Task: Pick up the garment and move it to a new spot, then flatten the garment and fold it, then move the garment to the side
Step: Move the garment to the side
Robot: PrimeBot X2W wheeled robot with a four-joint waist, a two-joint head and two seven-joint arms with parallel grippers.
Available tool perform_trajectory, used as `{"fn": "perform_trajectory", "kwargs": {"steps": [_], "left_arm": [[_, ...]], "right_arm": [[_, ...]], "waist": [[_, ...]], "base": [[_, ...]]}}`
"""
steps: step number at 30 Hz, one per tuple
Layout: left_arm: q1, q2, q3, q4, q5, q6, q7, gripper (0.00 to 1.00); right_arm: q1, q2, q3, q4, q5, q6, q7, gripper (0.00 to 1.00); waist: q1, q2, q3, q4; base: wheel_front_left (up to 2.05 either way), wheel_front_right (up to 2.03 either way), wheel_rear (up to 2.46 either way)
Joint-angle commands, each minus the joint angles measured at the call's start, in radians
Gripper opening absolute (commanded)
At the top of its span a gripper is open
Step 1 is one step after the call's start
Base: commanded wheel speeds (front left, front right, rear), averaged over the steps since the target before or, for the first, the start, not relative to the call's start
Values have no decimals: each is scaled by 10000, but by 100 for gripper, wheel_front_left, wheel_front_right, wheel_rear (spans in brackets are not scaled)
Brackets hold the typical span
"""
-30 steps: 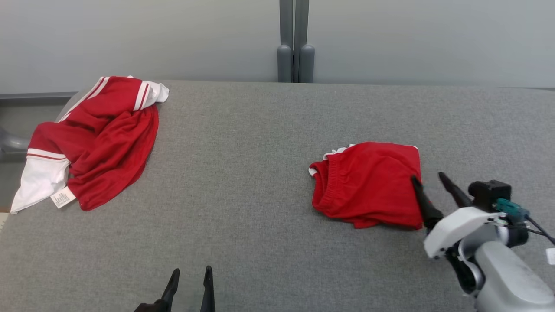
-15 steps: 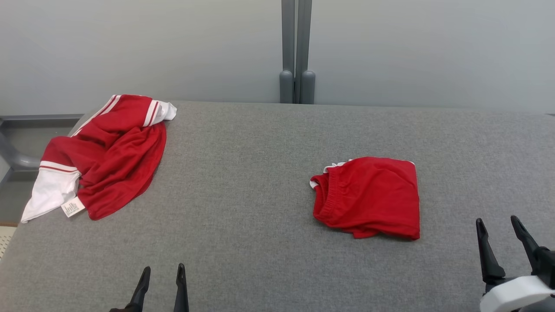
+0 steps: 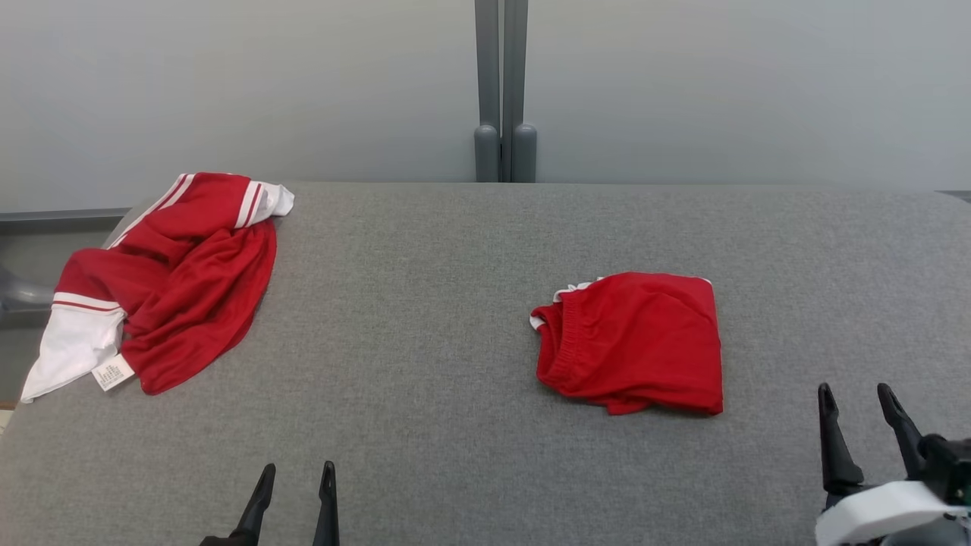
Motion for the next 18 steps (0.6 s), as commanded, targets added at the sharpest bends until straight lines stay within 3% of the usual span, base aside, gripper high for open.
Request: {"fn": "perform_trajectory", "kwargs": {"steps": [1, 5, 9, 12, 18], "left_arm": [[-181, 20, 8, 27, -82, -11, -27, 100], [-265, 20, -154, 192, -152, -10, -27, 100], [-608, 20, -437, 358, -216, -40, -27, 100], [-865, 19, -808, 585, -266, -88, -27, 100], [-1125, 23, -1458, 932, -486, -21, -28, 100]], "right_arm": [[-326, 28, 172, 170, 252, -6, -26, 100], [-1759, 29, 668, 1055, 1747, -7, 1013, 100], [-3395, 100, 742, 1904, 2961, -6, 3973, 100], [-4482, 54, 442, 2781, 2750, -3, 5485, 100], [-5500, 396, -481, 4311, 2064, -4, 5841, 100]], "waist": [[0, 0, 109, -32], [0, 0, 425, -28], [0, 0, 1135, 126], [0, 0, 1549, 438], [0, 0, 1816, 1023]], "base": [[0, 0, 0], [0, 0, 0], [0, 0, 0], [0, 0, 0], [0, 0, 0]]}}
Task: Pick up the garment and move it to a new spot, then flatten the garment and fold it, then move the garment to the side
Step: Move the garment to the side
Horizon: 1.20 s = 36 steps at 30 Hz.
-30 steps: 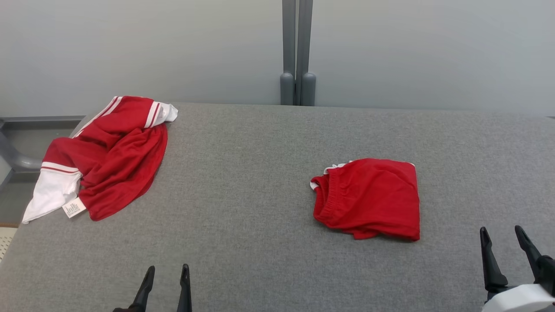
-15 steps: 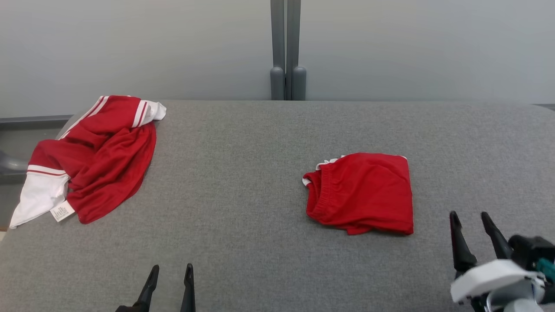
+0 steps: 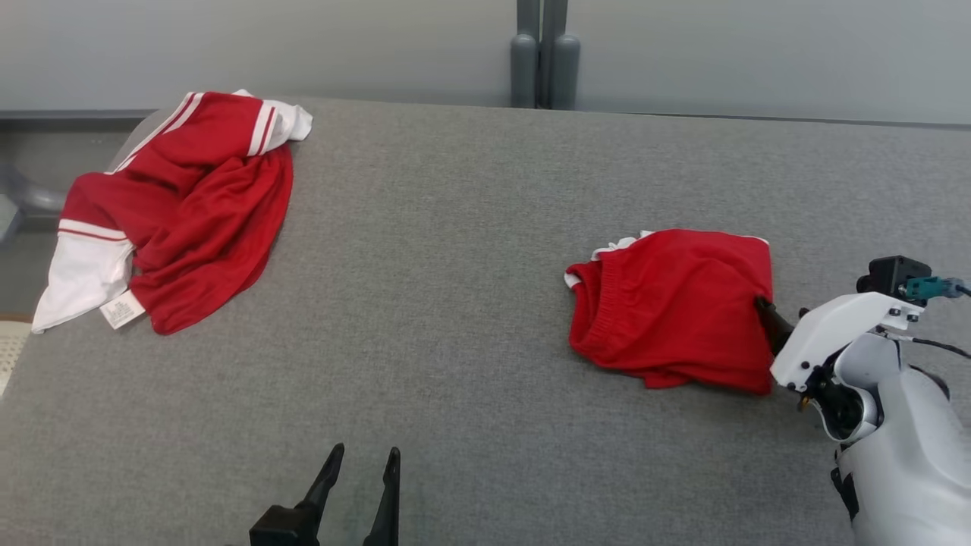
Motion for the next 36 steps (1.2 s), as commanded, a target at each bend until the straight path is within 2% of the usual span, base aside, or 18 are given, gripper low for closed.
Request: {"fn": "perform_trajectory", "kwargs": {"steps": [1, 7, 8, 9, 10, 13, 16, 22, 27, 32, 36], "left_arm": [[-191, 27, -75, 16, -96, 72, -29, 100], [-175, 27, -145, 91, -129, 145, -29, 100], [-190, 27, -114, 90, -95, 152, -30, 100], [-214, 27, -77, 68, -71, 163, -29, 100], [-228, 27, -50, 40, -57, 167, -29, 100], [-264, 25, 131, -86, -69, 205, -29, 100], [-363, 25, 232, -143, -17, 98, -29, 100], [-1117, 27, 450, -295, 146, -134, -29, 100], [-1782, 28, 797, -204, 458, -294, -29, 100], [-1859, 28, 1104, 56, 624, -430, -30, 100], [-1771, 35, 1365, 246, 603, -426, 43, 100]], "right_arm": [[-159, 151, -137, 277, 87, -2, 55, 100], [-341, 345, -610, 1154, 182, -2, -146, 100], [-379, 363, -693, 1245, 208, -2, -244, 89], [-451, 373, -796, 1320, 229, -2, -427, 12], [-522, 389, -863, 1368, 282, -2, -520, 0], [-781, 434, -791, 1382, 439, -2, -672, 0], [-1006, 93, -593, 1238, 341, -5, -679, 0], [-1956, -1516, -556, 749, -428, -7, -484, 0], [-2931, -3047, -1036, 359, -1522, -7, -89, 0], [-3536, -4090, -1936, 415, -2510, -8, 469, 0], [-3601, -4675, -2418, 509, -3336, -7, 848, 0]], "waist": [[0, 0, 316, 498], [0, 0, 297, 610], [0, 0, 307, 571], [0, 0, 332, 509], [0, 0, 359, 440], [0, 0, 553, -21], [0, 0, 919, -558], [0, 0, 2459, -1412], [0, 0, 3679, -1526], [0, 0, 4142, -1275], [0, 0, 4203, -1017]], "base": [[0, 0, 0], [0, 0, 0], [0, 0, 0], [0, 0, 0], [0, 0, 0], [0, 0, 0], [0, 0, 0], [0, 0, 0], [0, 0, 0], [0, 0, 0], [0, 0, 0]]}}
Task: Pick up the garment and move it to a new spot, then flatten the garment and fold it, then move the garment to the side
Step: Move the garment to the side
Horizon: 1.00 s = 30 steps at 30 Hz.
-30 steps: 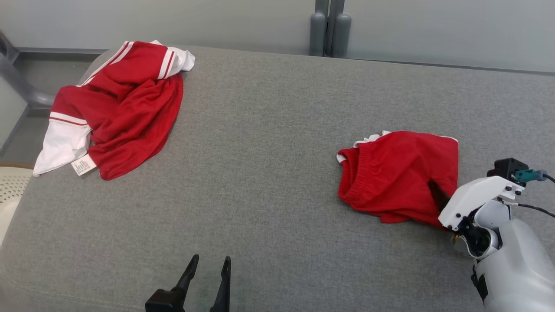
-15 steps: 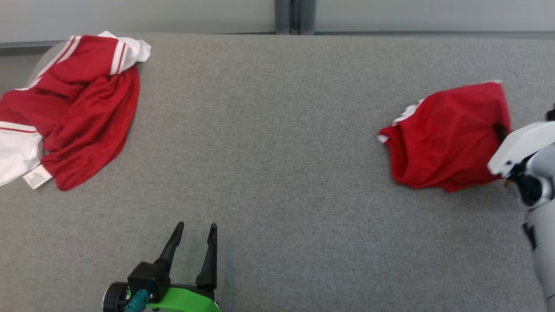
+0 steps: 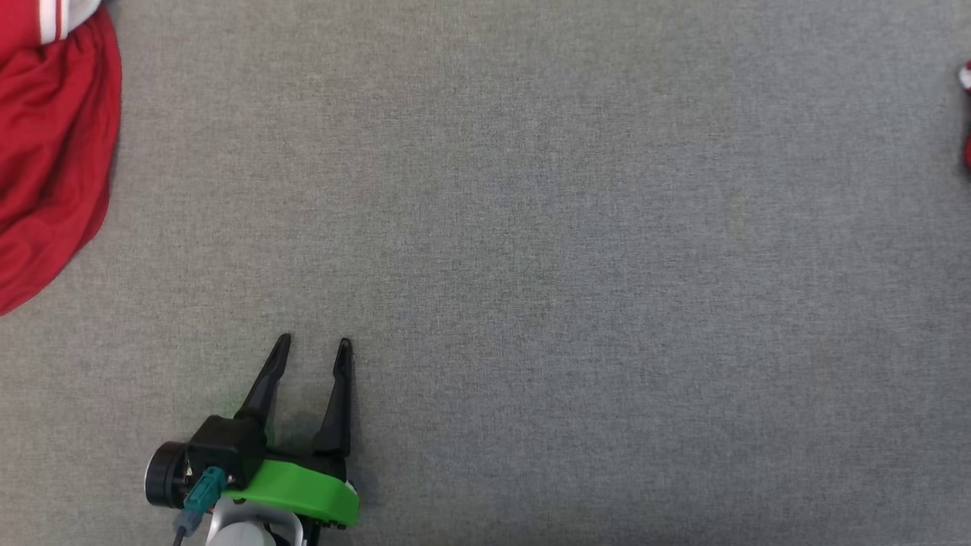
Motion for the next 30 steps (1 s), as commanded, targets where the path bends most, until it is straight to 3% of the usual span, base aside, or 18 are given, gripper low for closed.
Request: {"fn": "perform_trajectory", "kwargs": {"steps": [1, 3, 7, 9, 10, 11, 21, 30], "left_arm": [[-15, 49, 99, 270, -47, 40, 177, 100], [13, 67, 202, 283, -119, 46, 202, 100], [143, 96, 295, 250, -191, 98, 200, 100], [180, 92, 326, 217, -179, 94, 186, 100], [184, 90, 354, 205, -148, 84, 176, 100], [189, 89, 378, 176, -122, 81, 167, 100], [271, 77, 667, 59, 41, 9, 167, 100], [743, 57, 651, -253, -361, 161, 94, 100]], "right_arm": [[-103, -116, -192, 73, -192, -16, 53, 0], [-142, -98, -464, 188, -404, -14, 92, 0], [-141, -145, -957, 309, -666, -16, 134, 13], [-89, -224, -1168, 329, -892, -16, 143, 25], [-38, -244, -1217, 292, -1054, -16, 48, 40], [5, -276, -1339, 286, -1211, -16, 0, 100], [360, -376, -1823, -103, -2602, -16, -522, 100], [861, 454, -609, -891, -2237, -16, -3276, 100]], "waist": [[0, -1, 431, 175], [0, -1, 392, 248], [0, -1, 235, 284], [0, -1, 188, 266], [0, -1, 176, 252], [0, -1, 177, 239], [0, -1, 208, 15], [0, -1, -1423, -61]], "base": [[0, 0, 0], [0, 0, 0], [0, 0, 0], [0, 0, 0], [0, 0, 0], [0, 0, 0], [0, 0, 0], [0, 0, 0]]}}
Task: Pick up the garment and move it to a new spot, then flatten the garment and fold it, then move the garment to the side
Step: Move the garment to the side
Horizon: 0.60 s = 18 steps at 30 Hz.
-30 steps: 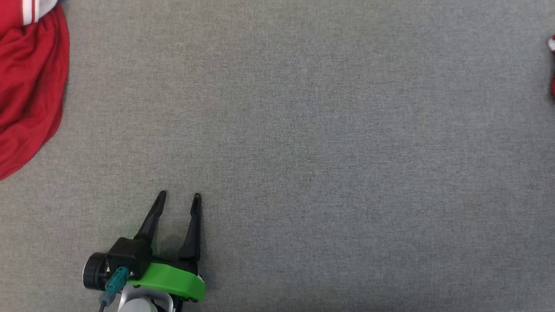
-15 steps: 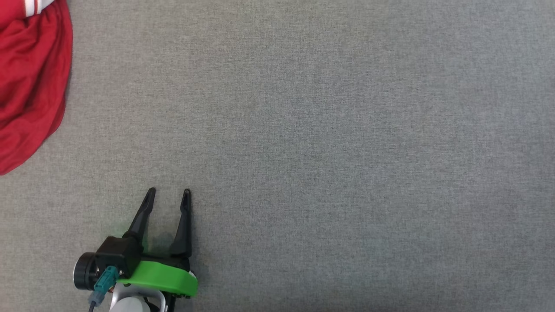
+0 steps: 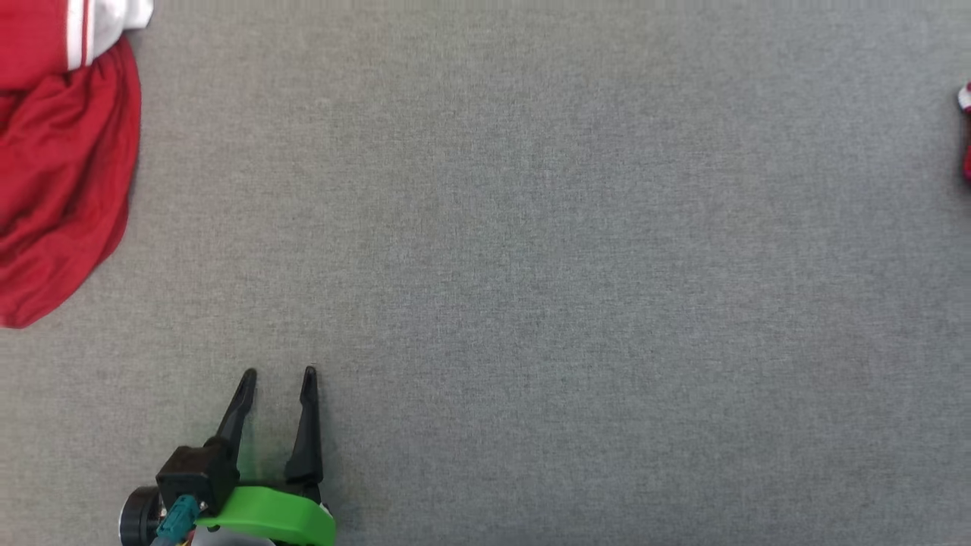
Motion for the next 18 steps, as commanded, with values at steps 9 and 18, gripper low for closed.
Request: {"fn": "perform_trajectory", "kwargs": {"steps": [9, 18], "left_arm": [[1256, 69, 253, -590, -464, 508, 11, 100], [2166, 68, 241, -684, -349, 612, 12, 100]], "right_arm": [[3057, 1341, 1258, -1576, 1534, -16, -2601, 100], [6281, 3551, 1823, -3317, 1486, -18, -3553, 100]], "waist": [[-1, 0, -3381, 26], [-1, 0, -4561, -317]], "base": [[0, 0, 0], [0, 0, 0]]}}
